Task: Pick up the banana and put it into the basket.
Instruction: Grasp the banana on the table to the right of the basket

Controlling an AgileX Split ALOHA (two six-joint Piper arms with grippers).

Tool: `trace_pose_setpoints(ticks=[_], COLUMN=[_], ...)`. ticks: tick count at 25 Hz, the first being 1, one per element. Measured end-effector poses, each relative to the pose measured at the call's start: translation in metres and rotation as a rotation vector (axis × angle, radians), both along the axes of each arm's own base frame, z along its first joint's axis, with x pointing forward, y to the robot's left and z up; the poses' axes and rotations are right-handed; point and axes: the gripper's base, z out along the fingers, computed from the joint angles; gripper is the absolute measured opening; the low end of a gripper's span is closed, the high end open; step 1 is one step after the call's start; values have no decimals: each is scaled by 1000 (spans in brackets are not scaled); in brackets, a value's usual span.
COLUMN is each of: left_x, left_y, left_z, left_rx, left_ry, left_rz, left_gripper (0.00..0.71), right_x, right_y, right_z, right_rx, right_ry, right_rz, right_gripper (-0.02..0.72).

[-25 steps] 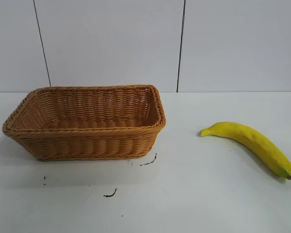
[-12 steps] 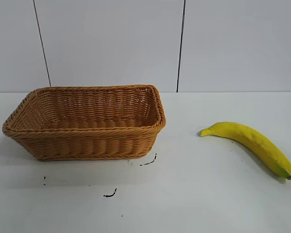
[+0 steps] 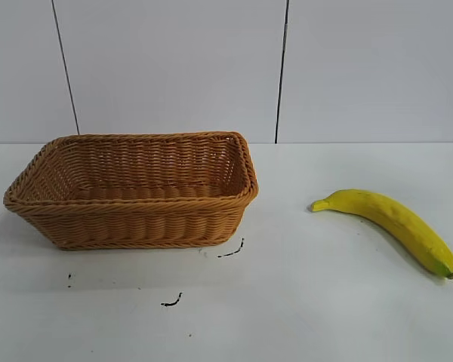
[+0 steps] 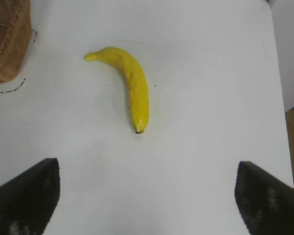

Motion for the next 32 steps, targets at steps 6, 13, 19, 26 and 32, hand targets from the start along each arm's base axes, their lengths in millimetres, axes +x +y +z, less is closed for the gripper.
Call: trace_pose_setpoints(ticks=[6,13,19,26,32], left_x=[0,0,0,0,0], left_y=[0,0,0,0,0], left_z=[0,0,0,0,0], left_rx=[0,0,0,0,0], left_ry=[0,0,0,0,0], left_rz=[0,0,0,0,0], left_gripper=[695,695,695,695,695], right_x=[91,164,186,194,207], right_y=[-2,0,5,19,37], right_z=[-23,-46,-71,-81,-103], right_rx=[-39,-77,-28,-48,-123], right_ry=[212,282,320,304,292], right_rz=[80,256,313,375,444], right_gripper=[696,696,696,696,696])
